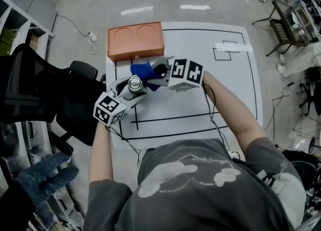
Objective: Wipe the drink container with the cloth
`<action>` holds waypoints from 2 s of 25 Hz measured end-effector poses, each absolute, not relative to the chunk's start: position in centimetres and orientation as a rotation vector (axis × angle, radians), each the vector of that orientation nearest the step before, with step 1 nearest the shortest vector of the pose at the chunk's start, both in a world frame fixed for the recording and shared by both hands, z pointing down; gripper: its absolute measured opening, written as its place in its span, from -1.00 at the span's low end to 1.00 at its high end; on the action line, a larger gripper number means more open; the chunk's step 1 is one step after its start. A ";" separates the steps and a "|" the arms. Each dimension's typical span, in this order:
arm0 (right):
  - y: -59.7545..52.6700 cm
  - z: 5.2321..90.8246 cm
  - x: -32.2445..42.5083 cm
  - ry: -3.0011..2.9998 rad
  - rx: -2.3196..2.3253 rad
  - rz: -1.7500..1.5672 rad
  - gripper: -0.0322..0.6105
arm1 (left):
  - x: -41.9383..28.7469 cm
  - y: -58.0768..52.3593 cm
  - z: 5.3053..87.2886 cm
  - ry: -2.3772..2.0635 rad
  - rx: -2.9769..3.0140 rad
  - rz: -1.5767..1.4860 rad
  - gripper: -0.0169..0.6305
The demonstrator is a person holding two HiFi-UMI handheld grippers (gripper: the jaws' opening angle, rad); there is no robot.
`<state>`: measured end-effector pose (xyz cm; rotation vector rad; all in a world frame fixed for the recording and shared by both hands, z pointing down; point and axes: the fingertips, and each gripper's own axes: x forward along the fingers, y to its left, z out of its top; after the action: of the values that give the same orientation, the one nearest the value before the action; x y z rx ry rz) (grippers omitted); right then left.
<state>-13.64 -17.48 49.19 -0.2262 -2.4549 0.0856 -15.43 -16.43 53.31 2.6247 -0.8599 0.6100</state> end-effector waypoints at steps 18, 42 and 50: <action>-18.5 56.6 -14.7 -2.196 -0.208 0.088 -0.78 | -15.7 -15.7 53.4 -0.543 2.769 0.625 0.13; -18.7 53.8 -11.5 -2.336 0.119 0.114 -0.77 | -17.3 -14.7 51.3 -1.483 2.285 0.376 0.13; -18.4 52.2 -9.3 -2.378 0.168 0.124 -0.77 | -16.7 -15.4 52.0 -1.821 1.928 0.355 0.13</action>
<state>-9.26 -18.38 52.23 0.1678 -2.3781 0.1236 -16.71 -15.38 52.03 1.9278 -1.8210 0.3552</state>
